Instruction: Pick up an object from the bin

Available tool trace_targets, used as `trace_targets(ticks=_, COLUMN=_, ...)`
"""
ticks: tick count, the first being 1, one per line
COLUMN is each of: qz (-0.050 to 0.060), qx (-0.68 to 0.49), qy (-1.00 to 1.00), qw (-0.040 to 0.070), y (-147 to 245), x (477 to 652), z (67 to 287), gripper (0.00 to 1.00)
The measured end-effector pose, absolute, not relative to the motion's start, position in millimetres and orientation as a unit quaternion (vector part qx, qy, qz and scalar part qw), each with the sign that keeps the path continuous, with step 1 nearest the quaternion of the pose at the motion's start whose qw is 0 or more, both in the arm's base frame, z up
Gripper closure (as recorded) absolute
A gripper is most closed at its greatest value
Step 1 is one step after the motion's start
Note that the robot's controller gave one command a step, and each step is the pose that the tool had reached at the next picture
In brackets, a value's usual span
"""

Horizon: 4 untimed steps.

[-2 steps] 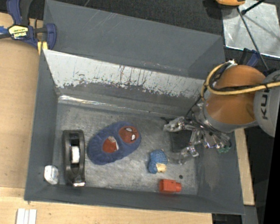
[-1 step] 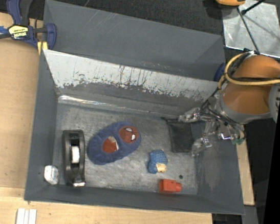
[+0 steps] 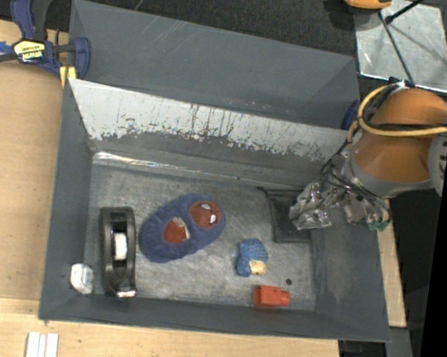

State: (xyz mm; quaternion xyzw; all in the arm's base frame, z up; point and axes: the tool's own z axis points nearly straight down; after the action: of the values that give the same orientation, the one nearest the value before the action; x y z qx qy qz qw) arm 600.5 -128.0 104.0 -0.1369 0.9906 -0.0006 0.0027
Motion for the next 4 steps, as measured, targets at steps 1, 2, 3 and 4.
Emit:
trace_targets(ticks=1, qz=-0.001, qx=-0.137, qy=0.991, qw=0.003, y=-128, x=600.5, z=104, gripper=0.00)
trace_targets(ticks=2, qz=0.001, qx=0.003, qy=1.000, qw=0.003, y=-138, x=600.2, z=74, gripper=0.00)
trace_targets(ticks=3, qz=-0.002, qx=0.003, qy=1.000, qw=0.014, y=-139, x=605.8, z=79, gripper=1.00)
trace_targets(ticks=4, qz=-0.001, qx=0.005, qy=1.000, qw=0.006, y=-130, x=572.2, z=193, gripper=1.00)
